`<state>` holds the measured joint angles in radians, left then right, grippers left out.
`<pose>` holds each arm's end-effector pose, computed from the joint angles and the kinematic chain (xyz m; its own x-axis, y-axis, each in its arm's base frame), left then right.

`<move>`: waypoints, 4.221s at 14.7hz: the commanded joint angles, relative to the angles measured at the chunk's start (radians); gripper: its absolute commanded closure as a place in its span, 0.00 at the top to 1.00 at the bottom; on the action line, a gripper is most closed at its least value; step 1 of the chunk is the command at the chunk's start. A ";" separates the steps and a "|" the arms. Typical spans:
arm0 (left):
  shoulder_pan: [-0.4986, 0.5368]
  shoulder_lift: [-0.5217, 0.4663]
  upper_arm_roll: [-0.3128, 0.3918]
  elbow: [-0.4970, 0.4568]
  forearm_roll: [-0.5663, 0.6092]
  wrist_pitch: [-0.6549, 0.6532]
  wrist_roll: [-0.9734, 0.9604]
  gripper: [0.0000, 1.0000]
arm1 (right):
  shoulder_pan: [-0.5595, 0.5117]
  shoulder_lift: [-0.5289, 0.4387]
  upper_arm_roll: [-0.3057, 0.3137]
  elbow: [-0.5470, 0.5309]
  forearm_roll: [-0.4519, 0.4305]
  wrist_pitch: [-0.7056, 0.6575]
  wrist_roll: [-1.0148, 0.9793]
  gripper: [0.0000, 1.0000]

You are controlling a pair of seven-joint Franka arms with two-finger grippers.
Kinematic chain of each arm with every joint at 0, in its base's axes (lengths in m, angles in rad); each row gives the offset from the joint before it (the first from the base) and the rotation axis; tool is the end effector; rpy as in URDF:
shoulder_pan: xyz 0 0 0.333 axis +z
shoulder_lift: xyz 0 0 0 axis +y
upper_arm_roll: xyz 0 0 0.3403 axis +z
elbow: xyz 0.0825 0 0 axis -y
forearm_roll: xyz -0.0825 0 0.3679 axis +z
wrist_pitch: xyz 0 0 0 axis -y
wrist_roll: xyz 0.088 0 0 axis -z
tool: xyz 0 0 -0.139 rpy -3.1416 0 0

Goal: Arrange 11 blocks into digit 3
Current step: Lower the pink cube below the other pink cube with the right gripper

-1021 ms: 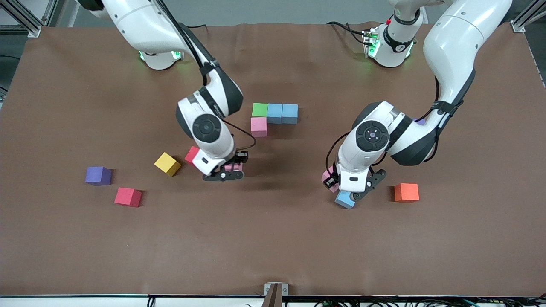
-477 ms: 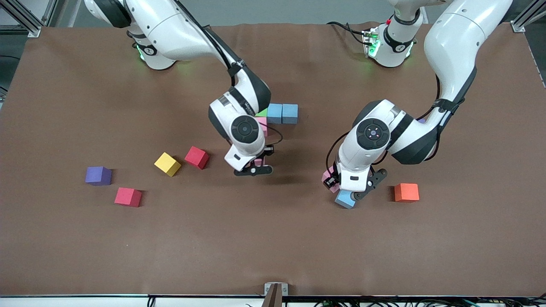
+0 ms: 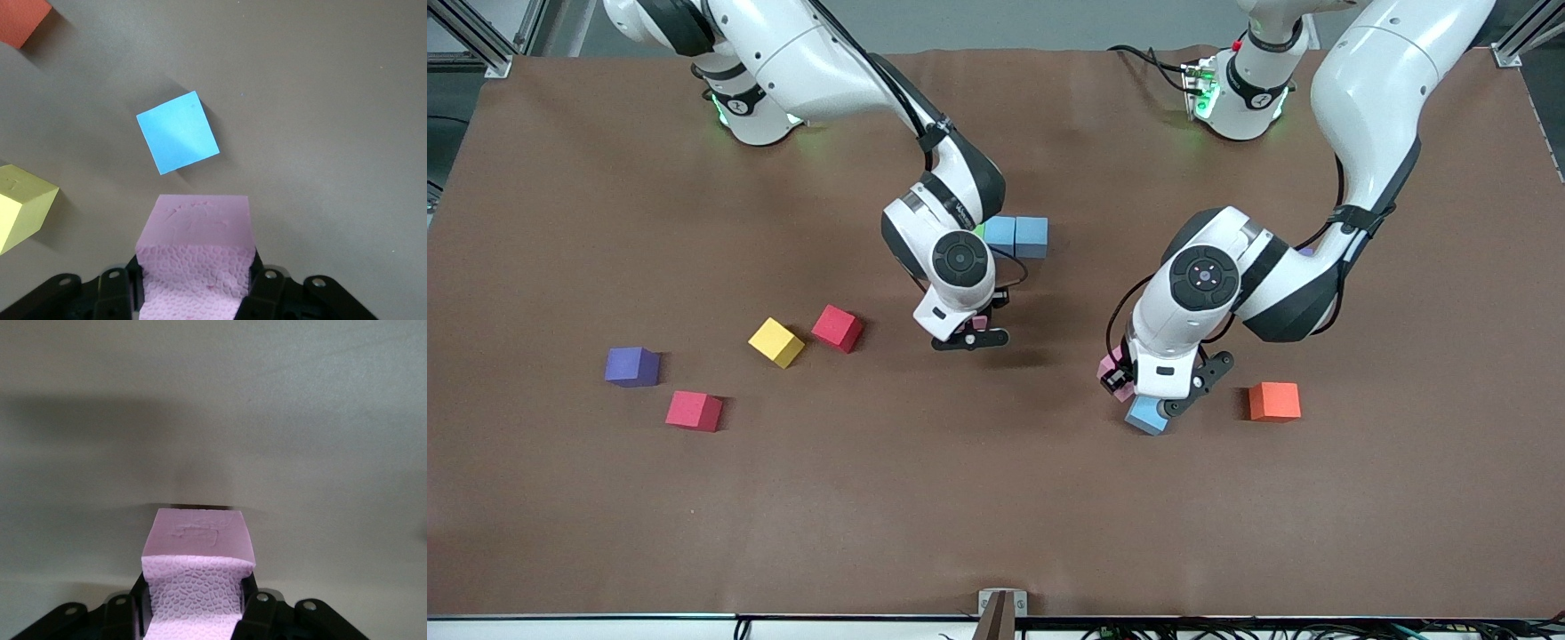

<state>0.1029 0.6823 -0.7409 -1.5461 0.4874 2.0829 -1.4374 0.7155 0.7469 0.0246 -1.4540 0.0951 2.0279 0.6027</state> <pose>0.6262 -0.3118 0.3252 0.7711 0.6367 -0.0006 0.6359 -0.7701 0.0503 0.5137 0.4765 0.2250 0.9773 0.0790 -0.1965 0.0849 -0.9961 0.0219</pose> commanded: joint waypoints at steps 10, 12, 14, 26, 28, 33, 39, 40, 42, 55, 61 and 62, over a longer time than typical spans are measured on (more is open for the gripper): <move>0.003 -0.027 -0.003 -0.009 -0.001 -0.024 -0.014 0.19 | 0.006 -0.008 -0.002 -0.052 0.000 0.023 -0.003 0.41; 0.003 -0.027 -0.003 -0.009 -0.001 -0.024 -0.015 0.19 | 0.006 -0.008 -0.002 -0.052 0.000 0.023 -0.003 0.41; 0.003 -0.027 -0.003 -0.011 -0.001 -0.024 -0.015 0.19 | 0.006 -0.008 -0.002 -0.055 0.000 0.021 -0.003 0.42; 0.001 -0.027 -0.005 -0.011 -0.003 -0.026 -0.015 0.19 | 0.006 -0.018 -0.002 -0.100 0.003 0.029 0.006 0.42; 0.001 -0.029 -0.008 -0.011 -0.003 -0.029 -0.017 0.19 | 0.006 -0.020 -0.002 -0.103 0.006 0.029 0.009 0.42; 0.005 -0.027 -0.017 -0.009 -0.003 -0.043 -0.015 0.19 | 0.004 -0.020 -0.002 -0.118 0.008 0.034 0.012 0.43; 0.006 -0.029 -0.017 -0.009 -0.003 -0.043 -0.015 0.19 | 0.004 -0.021 -0.002 -0.123 0.008 0.032 0.014 0.43; 0.006 -0.027 -0.017 -0.009 -0.003 -0.043 -0.015 0.19 | 0.005 -0.021 -0.002 -0.126 0.008 0.032 0.014 0.43; 0.006 -0.029 -0.017 -0.009 -0.003 -0.043 -0.015 0.19 | 0.006 -0.026 0.000 -0.137 0.008 0.032 0.015 0.43; 0.009 -0.029 -0.026 -0.009 -0.003 -0.047 -0.017 0.19 | 0.012 -0.035 0.000 -0.146 0.014 0.034 0.037 0.43; 0.011 -0.029 -0.026 -0.009 -0.003 -0.049 -0.017 0.19 | 0.015 -0.034 0.000 -0.146 0.017 0.034 0.037 0.43; 0.011 -0.029 -0.026 -0.009 -0.003 -0.050 -0.017 0.19 | 0.015 -0.034 0.000 -0.146 0.023 0.037 0.037 0.43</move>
<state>0.1061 0.6811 -0.7603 -1.5460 0.4874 2.0553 -1.4405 0.7165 0.7243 0.0269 -1.5313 0.0974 2.0480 0.6224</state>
